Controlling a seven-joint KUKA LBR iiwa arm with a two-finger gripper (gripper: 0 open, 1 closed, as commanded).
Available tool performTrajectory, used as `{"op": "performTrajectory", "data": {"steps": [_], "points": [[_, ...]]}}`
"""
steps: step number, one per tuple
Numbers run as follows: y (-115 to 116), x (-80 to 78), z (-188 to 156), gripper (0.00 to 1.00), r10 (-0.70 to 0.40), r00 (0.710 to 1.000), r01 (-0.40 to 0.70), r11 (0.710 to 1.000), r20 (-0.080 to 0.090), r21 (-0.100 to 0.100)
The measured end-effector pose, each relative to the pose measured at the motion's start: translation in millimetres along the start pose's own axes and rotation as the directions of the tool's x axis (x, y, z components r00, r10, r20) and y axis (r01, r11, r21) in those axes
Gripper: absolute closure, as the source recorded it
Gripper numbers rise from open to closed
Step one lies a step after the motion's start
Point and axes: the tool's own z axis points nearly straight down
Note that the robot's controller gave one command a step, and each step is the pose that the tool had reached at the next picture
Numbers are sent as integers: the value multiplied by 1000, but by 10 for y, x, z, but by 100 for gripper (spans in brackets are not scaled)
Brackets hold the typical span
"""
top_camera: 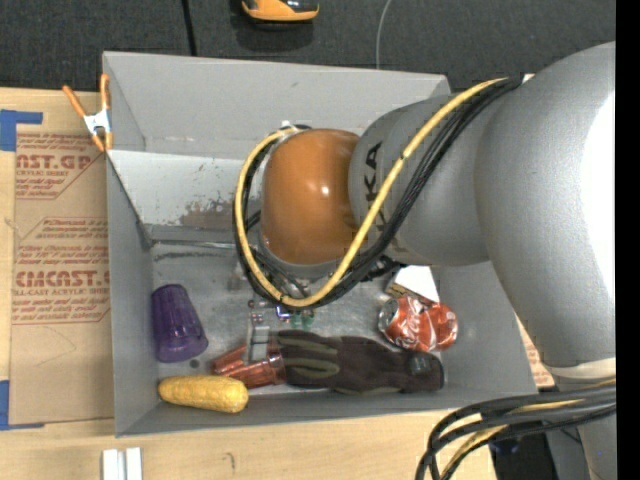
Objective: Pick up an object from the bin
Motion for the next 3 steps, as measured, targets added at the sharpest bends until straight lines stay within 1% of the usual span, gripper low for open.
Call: {"op": "performTrajectory", "data": {"steps": [1, 2, 3], "points": [[-8, -21, -45, 0, 2, 1000, -2, 1000, 7, -1], [-165, 213, 349, 0, -213, 977, 213, 977, 16, -1], [-195, 343, 400, 0, -380, 925, 380, 925, 9, -1]]}}
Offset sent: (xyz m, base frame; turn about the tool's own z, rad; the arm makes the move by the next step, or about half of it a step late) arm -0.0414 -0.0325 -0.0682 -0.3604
